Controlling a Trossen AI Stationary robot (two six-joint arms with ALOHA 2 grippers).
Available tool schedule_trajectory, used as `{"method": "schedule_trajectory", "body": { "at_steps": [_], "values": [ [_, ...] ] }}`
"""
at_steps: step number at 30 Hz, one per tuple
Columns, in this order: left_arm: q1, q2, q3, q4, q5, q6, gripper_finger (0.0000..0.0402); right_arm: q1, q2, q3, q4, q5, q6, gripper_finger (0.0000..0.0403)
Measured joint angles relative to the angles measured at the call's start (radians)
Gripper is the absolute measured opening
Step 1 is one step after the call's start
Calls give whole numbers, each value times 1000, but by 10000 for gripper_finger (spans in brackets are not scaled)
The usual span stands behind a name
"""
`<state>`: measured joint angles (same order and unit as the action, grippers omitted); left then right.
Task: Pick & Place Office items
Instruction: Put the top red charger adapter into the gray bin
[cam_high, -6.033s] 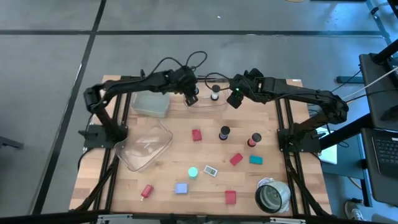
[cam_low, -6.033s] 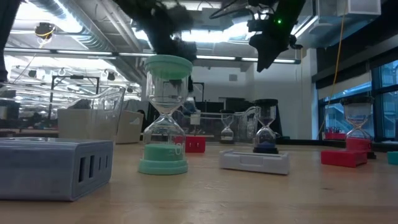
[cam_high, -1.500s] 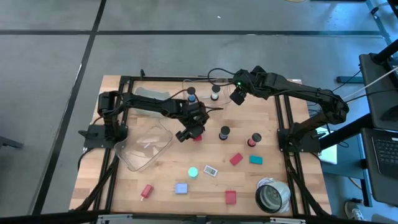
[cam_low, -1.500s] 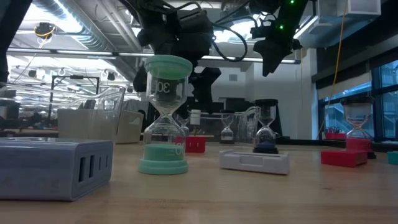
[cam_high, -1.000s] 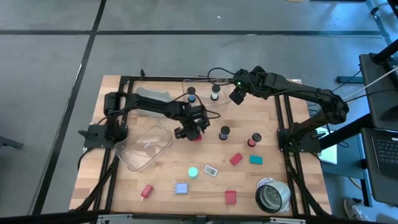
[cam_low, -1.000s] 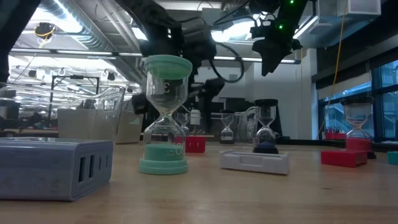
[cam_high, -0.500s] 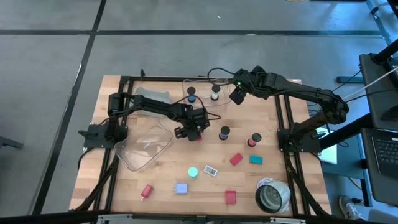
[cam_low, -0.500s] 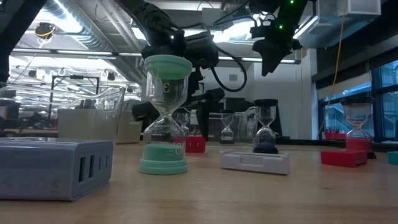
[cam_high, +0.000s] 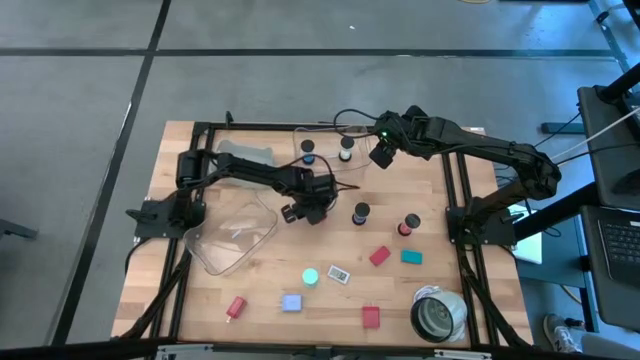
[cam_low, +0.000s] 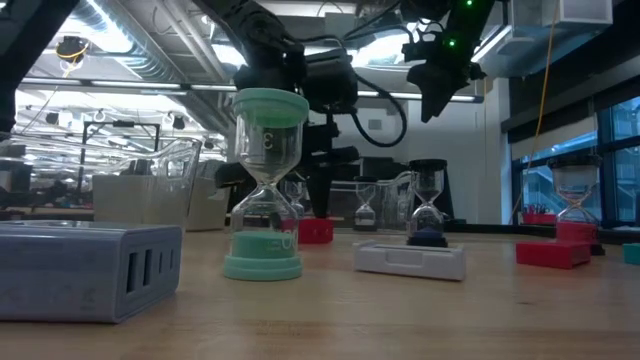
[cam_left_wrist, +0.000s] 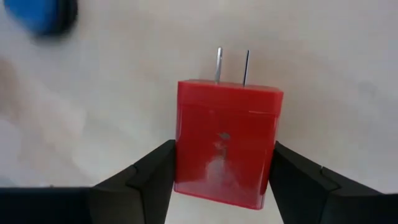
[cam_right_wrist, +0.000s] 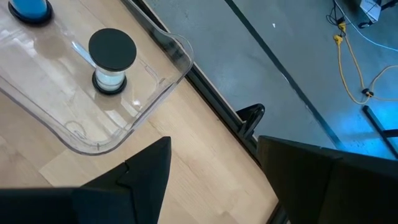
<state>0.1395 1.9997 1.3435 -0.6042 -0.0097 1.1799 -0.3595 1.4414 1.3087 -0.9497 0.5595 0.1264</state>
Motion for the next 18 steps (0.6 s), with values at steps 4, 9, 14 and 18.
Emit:
{"method": "schedule_trajectory", "body": {
  "at_steps": [4, 9, 14, 18],
  "values": [
    [-3, 0, 64, -86, -80, -116, 216, 0, 0, 0, 0, 0, -4, 242],
    [3, -1, 118, -160, -74, -260, 215, 0, 0, 0, 0, 0, -5, 242],
    [41, -41, 123, -185, -3, -383, 214, 0, 0, 0, 0, 0, -5, 242],
    [73, -115, 123, -215, 40, -486, 214, 0, 0, 0, -1, 0, -12, 242]
  ]
}}
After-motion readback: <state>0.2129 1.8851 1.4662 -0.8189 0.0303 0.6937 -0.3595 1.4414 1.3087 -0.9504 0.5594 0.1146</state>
